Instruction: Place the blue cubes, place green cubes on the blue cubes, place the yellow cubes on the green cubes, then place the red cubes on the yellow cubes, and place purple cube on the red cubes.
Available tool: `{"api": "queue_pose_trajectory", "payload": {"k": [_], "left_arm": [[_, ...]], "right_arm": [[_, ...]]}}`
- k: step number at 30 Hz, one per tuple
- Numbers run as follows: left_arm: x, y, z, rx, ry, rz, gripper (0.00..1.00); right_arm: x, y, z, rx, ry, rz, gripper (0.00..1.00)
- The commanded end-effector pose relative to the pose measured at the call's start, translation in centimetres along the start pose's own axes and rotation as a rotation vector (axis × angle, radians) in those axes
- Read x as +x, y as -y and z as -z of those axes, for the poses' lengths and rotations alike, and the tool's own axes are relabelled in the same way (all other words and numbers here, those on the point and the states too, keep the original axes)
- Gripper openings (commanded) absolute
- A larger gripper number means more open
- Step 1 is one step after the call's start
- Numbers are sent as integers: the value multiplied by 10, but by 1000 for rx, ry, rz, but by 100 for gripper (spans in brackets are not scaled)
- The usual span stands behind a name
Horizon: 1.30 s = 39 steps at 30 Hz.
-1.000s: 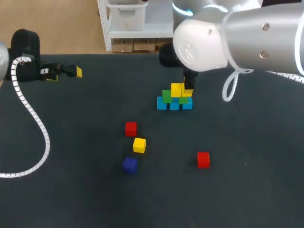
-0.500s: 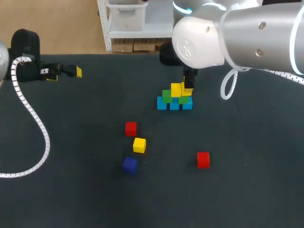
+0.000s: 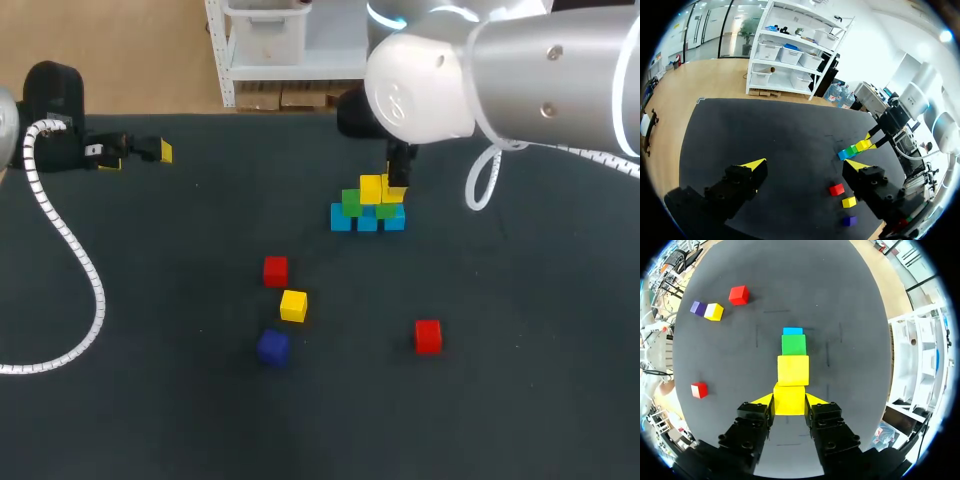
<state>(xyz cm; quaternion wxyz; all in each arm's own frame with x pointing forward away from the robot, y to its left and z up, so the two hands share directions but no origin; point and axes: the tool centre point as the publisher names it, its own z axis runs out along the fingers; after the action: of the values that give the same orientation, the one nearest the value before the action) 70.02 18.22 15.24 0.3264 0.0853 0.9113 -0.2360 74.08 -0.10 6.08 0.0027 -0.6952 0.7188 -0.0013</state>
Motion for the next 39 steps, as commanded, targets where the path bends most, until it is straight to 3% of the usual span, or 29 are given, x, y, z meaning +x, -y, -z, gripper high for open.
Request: {"api": "queue_pose_trajectory", "payload": {"k": [1,12,18,19,20,31,33,34,39], "left_arm": [[1,-2,0,11,6,-2,100],[1,-2,0,11,6,-2,100],[1,-2,0,11,6,-2,100],[1,-2,0,11,6,-2,100],[1,-2,0,11,6,-2,100],[1,-2,0,11,6,-2,100],[1,-2,0,11,6,-2,100],[1,-2,0,11,6,-2,100],[1,-2,0,11,6,-2,100]], "right_arm": [[2,-1,-2,3,2,4,19],[0,-2,-3,1,7,2,31],[0,-3,-3,-3,10,1,49],[0,-3,-3,-1,11,0,78],[0,-4,-3,1,12,-2,100],[1,1,-3,10,16,-15,100],[1,1,-3,12,17,-16,82],[1,1,-3,13,17,-15,64],[0,1,-3,12,19,-11,45]]}}
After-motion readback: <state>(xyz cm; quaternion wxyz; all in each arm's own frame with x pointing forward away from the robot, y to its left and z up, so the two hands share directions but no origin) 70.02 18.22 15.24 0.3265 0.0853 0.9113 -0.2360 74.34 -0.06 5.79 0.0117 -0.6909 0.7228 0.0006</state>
